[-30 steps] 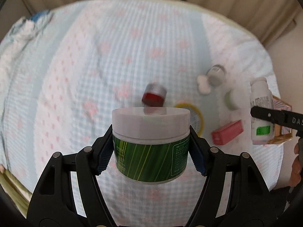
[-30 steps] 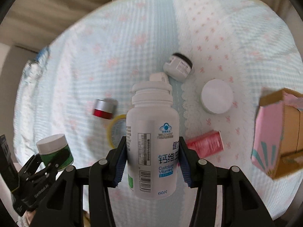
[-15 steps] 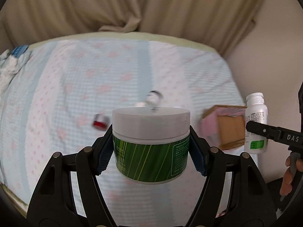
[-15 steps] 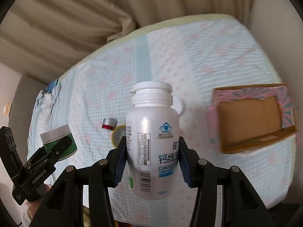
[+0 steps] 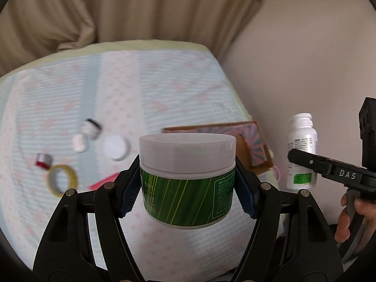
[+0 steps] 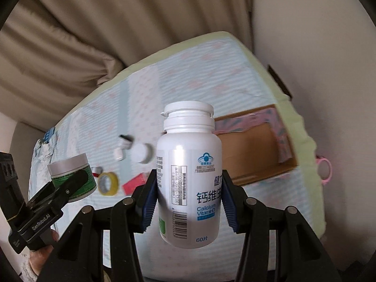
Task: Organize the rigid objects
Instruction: 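Carry both held items into the cardboard box and open both grippers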
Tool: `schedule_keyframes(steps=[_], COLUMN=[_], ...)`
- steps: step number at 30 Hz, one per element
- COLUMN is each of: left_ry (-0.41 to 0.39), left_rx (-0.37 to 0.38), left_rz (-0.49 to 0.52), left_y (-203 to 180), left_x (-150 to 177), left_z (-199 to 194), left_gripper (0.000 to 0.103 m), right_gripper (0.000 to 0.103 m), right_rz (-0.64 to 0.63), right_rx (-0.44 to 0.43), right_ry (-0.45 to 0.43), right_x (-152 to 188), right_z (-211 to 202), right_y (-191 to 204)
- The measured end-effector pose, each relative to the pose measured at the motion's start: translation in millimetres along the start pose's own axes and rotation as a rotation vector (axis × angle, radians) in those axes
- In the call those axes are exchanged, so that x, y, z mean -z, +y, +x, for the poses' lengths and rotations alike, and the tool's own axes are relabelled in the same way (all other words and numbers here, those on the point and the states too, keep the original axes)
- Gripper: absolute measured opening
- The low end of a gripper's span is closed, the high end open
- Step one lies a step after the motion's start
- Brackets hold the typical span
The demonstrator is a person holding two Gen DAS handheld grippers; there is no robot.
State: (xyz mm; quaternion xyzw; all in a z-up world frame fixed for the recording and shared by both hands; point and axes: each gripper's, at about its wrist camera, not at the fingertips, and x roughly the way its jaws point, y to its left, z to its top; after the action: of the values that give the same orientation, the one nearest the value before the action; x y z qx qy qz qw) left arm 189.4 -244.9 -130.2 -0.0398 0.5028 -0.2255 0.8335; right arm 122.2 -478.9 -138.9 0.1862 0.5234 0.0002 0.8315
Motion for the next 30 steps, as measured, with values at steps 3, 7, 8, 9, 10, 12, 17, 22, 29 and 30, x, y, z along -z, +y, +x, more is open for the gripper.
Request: schedule_keyframes(steps=[3, 7, 8, 9, 10, 12, 17, 22, 29, 30], left_ry=[0.048, 0.105, 0.123, 0.14, 0.162, 0.2, 0.305, 0.414, 0.522, 0.535], left_rx=[0.018, 0.008, 0.004, 0.002, 0.0, -0.011, -0.046, -0.092, -0.154, -0.161], left_rz=[0.018, 0.051, 0.055, 0.056, 0.056, 0.057, 0.063, 0.081, 0.091, 0.088], left_y=[-34, -64, -70, -74, -79, -84, -87, -79, -56, -53], left_x=[-6, -13, -15, -16, -17, -18, -14, 2, 26, 29], left_z=[31, 69, 80, 90, 101, 126, 186, 246, 298, 301], left_gripper=[0.068, 0.068, 0.068, 0.068, 0.068, 0.068, 0.068, 0.068, 0.068, 0.068], right_gripper=[0.046, 0.046, 0.046, 0.046, 0.046, 0.046, 0.046, 0.046, 0.046, 0.046], right_rz=[0.018, 0.033, 0.036, 0.039, 0.043, 0.046, 0.03, 0.009, -0.057, -0.066], right_rx=[0.028, 0.046, 0.048, 0.052, 0.054, 0.053, 0.054, 0.054, 0.042, 0.039], right_ry=[0.011, 0.05, 0.06, 0.07, 0.084, 0.111, 0.185, 0.263, 0.341, 0.35], right_x=[-4, -14, -17, -19, -23, -30, -42, -46, -44, -43], right_z=[4, 17, 22, 27, 35, 48, 90, 139, 197, 203], right_y=[-32, -72, -80, -87, -94, -104, -120, -132, -130, -129])
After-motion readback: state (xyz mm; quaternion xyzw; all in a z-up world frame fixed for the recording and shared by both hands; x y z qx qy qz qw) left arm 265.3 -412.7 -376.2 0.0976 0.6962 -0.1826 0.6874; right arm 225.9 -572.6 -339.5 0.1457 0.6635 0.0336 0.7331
